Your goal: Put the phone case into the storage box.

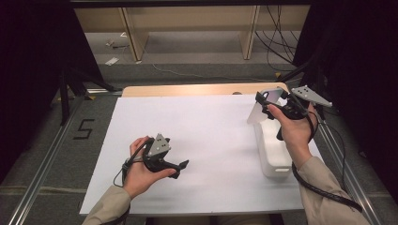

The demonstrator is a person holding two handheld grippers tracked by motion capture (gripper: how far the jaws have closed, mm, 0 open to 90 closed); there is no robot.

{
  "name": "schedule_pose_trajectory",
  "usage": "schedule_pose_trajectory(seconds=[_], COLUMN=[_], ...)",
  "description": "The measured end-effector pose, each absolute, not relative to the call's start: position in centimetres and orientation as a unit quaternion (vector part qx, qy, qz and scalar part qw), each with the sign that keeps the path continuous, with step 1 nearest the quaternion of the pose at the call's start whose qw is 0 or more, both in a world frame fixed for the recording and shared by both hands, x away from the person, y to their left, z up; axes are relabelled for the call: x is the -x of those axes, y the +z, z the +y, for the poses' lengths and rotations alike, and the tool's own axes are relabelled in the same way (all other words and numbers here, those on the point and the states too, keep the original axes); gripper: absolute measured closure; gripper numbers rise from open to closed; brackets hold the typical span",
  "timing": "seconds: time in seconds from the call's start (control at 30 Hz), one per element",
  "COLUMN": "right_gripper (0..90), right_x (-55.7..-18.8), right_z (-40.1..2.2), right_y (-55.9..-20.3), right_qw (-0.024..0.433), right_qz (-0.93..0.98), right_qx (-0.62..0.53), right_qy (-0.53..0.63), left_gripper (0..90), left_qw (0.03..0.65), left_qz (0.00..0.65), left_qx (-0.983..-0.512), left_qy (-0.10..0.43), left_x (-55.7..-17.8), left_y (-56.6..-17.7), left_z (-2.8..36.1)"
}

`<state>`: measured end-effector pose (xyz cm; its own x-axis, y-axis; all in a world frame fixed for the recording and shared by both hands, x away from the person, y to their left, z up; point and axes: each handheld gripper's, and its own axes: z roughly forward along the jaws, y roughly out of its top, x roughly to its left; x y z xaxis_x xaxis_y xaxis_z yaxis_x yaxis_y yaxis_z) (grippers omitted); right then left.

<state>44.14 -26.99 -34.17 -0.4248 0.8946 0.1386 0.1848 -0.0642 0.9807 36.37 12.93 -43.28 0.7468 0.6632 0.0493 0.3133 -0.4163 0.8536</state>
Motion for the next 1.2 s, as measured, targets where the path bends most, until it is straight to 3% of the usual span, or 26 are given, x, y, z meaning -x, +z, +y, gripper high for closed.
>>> schedule_pose_trajectory(seconds=[1.2], right_gripper=[18.0], right_x=[-45.1], right_z=[-30.3], right_y=[-34.3], right_qw=[0.332], right_qz=[0.587], right_qx=[-0.48], right_qy=[0.561], left_gripper=[0.0], left_qw=[0.455], left_qz=[0.303], left_qx=[-0.814], left_qy=[0.198], left_x=[-36.3], left_y=[-43.2], left_z=[13.5])
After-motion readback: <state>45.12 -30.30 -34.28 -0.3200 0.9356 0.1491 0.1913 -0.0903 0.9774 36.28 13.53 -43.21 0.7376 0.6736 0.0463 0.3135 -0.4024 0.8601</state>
